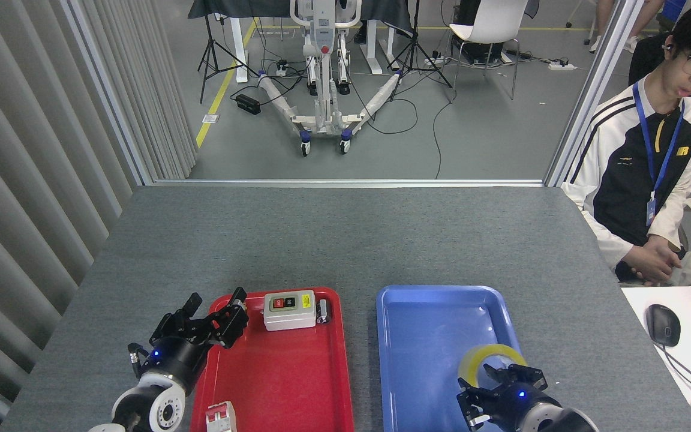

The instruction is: Place and move tape with both arms

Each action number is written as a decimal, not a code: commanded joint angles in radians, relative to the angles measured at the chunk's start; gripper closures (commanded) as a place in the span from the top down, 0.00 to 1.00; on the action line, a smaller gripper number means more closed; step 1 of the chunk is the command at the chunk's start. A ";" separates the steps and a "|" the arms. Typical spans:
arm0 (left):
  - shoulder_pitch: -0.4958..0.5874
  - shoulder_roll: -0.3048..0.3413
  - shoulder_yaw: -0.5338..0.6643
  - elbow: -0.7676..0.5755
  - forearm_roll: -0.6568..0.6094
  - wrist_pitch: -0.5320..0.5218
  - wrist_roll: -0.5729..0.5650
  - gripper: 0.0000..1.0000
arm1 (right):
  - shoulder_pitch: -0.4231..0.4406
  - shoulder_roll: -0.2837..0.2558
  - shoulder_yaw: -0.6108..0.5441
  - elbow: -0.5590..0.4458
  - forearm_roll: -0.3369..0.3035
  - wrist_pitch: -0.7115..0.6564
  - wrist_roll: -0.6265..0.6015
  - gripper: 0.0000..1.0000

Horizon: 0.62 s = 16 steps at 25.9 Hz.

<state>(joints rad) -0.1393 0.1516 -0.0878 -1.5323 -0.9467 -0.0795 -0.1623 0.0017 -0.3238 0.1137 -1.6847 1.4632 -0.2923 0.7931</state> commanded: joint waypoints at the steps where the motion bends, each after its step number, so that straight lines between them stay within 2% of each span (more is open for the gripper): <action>1: 0.018 0.003 0.002 -0.060 -0.015 -0.009 0.035 1.00 | -0.002 0.002 -0.008 0.000 -0.001 0.004 -0.006 1.00; 4: 0.024 0.016 0.000 -0.052 -0.075 -0.009 0.147 1.00 | -0.002 0.000 -0.025 -0.001 -0.003 0.038 -0.025 1.00; 8: 0.053 0.009 -0.007 -0.029 -0.276 -0.003 0.181 1.00 | 0.003 0.003 -0.037 -0.001 -0.004 0.170 -0.195 1.00; 11: 0.072 -0.001 -0.032 -0.035 -0.448 -0.002 0.188 1.00 | 0.004 0.052 -0.040 0.000 -0.003 0.288 -0.391 1.00; 16: 0.081 -0.024 0.011 -0.054 -0.463 0.000 0.194 1.00 | 0.057 0.115 -0.075 0.046 -0.001 0.331 -0.795 1.00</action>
<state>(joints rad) -0.0641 0.1373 -0.0996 -1.5778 -1.3863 -0.0819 0.0275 0.0287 -0.2427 0.0509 -1.6672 1.4600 0.0121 0.2180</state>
